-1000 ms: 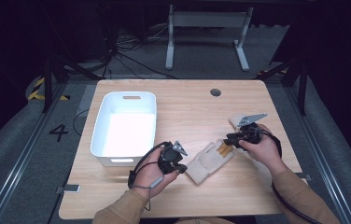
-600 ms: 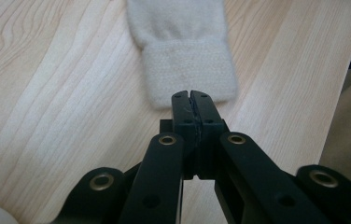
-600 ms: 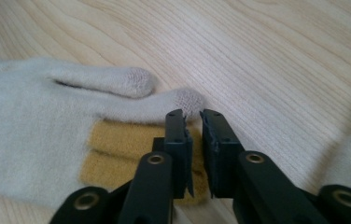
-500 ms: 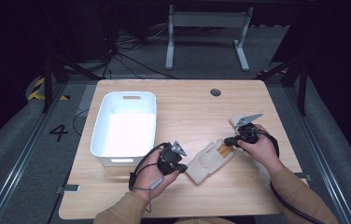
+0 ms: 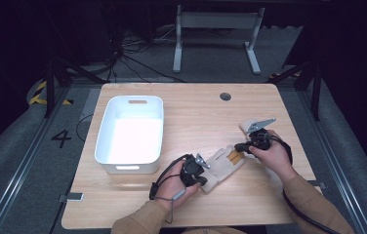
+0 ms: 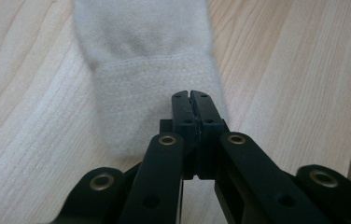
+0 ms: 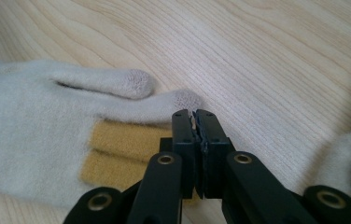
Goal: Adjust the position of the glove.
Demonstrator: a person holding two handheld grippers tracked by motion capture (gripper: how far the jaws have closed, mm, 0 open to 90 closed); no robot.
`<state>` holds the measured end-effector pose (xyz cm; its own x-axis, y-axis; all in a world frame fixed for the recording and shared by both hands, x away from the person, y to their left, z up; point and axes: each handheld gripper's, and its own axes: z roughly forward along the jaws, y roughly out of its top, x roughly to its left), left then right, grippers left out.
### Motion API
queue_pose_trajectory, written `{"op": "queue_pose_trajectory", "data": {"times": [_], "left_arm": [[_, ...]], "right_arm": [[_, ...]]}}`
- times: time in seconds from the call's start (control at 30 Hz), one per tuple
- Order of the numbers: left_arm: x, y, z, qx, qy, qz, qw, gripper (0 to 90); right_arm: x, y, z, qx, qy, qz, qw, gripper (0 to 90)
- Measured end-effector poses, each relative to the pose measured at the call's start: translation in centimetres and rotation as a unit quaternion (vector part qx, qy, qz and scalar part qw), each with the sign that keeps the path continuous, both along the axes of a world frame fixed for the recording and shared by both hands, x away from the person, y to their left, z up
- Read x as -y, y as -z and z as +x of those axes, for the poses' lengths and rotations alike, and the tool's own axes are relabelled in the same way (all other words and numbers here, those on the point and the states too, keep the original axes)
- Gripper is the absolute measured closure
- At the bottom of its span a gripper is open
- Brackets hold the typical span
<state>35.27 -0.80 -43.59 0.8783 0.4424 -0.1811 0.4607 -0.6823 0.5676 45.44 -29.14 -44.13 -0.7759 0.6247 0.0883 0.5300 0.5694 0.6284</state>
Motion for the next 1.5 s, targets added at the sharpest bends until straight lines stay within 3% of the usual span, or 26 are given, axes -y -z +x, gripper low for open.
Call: {"op": "queue_pose_trajectory", "data": {"times": [0.3, 0.73, 1.5], "left_arm": [[0.0, 0.0, 0.1, -0.001, -0.001, 0.015, 0.9999, 90.0], [-1.0, -2.2, 0.0, 0.013, -0.004, -0.004, 0.9999, 89.5], [-3.0, -4.4, 2.8, 0.035, -0.032, -0.027, 0.9985, 84.0]], "right_arm": [[0.0, -0.2, -0.3, -0.002, 0.0, -0.007, 1.0, 88.6], [0.7, -1.2, -2.4, -0.003, -0.001, -0.019, 0.9998, 88.9], [1.6, -1.6, -7.2, -0.035, 0.003, -0.033, 0.9988, 88.1]]}}
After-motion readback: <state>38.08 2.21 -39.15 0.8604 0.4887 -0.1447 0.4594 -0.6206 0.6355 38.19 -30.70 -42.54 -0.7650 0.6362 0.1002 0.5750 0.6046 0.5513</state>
